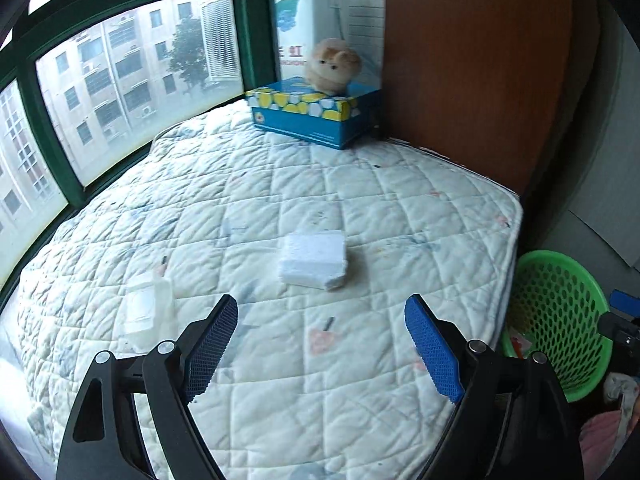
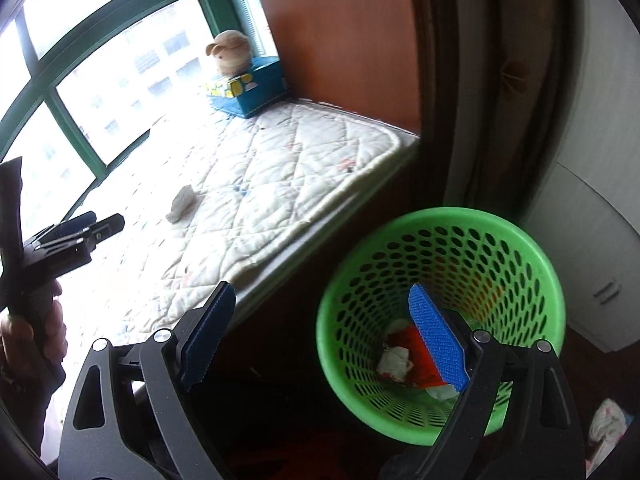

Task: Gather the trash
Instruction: 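Move both grippers back over the mattress toward the remaining items, then grasp the clear plastic lid with the left gripper while the right grasps the white foam block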

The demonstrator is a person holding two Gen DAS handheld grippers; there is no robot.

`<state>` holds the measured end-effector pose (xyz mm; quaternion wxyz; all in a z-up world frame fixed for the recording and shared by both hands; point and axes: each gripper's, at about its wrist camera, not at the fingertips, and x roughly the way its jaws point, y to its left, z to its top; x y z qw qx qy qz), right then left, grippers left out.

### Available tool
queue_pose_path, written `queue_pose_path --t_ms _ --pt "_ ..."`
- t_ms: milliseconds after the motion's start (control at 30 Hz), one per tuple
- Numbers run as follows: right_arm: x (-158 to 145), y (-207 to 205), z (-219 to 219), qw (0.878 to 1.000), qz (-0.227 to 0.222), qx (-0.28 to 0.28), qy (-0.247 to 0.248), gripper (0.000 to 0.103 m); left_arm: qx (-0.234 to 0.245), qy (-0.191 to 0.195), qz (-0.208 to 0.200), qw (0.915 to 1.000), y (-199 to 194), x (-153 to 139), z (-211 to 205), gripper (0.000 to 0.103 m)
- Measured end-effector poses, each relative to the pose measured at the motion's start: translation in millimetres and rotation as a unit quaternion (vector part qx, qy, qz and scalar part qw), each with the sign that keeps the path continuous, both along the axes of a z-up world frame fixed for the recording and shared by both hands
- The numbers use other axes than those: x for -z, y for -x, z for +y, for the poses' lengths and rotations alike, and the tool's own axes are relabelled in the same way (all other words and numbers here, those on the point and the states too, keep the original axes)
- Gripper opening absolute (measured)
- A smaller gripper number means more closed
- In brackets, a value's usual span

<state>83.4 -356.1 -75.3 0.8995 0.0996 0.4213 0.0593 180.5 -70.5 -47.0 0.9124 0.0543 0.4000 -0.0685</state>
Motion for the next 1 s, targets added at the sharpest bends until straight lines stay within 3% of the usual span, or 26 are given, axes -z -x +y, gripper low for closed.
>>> queue_pose_path --t_ms 433,1000 --pt "3.6 -30.8 45.0 0.999 0.008 -0.045 0.003 0.088 -0.139 -0.025 0.016 0.9898 -42.6 23.0 114.2 0.083" --pt "16.5 -68.1 86.1 0.996 0.031 -0.087 0.009 0.088 -0.184 -0.013 0.055 0.9813 -76.2 56.6 158.3 0.077"
